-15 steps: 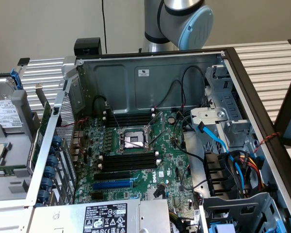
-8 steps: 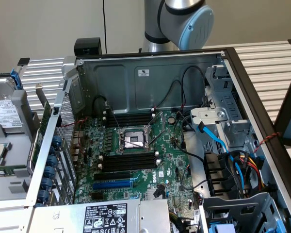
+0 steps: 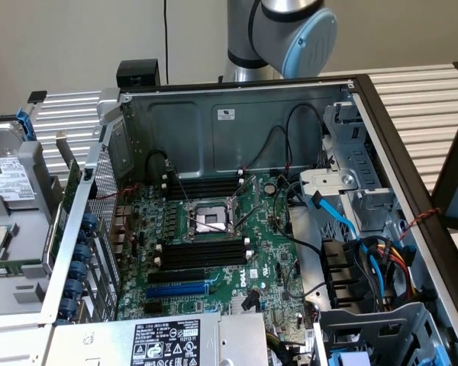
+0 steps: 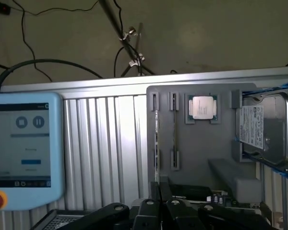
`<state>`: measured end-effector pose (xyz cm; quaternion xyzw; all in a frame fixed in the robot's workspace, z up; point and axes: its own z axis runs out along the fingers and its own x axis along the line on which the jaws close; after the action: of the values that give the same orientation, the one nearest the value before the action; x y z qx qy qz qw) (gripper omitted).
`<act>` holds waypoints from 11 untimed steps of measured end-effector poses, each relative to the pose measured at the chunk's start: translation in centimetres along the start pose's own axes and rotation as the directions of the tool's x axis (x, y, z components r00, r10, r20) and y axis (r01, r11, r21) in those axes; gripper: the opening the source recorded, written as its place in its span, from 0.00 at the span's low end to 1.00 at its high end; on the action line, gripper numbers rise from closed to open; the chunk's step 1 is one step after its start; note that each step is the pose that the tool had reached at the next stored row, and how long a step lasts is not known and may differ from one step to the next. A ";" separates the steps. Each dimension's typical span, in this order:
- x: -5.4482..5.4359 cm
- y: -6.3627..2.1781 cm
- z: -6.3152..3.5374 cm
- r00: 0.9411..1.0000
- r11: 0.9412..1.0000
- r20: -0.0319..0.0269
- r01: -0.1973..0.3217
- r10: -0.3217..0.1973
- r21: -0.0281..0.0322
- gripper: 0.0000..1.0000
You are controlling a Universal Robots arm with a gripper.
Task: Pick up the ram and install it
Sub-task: 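Pick up the ram and move it above insertion slot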
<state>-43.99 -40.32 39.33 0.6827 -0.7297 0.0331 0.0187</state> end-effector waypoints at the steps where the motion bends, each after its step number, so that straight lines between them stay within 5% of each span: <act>1: 0.0 -0.10 0.00 1.000 1.000 0.000 0.000 0.000 0.000 0.12; 11: -0.2 -3.12 0.05 1.000 1.000 0.000 0.000 0.000 0.000 0.12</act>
<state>-40.87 -40.31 39.33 0.6827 -0.7297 0.0330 0.0187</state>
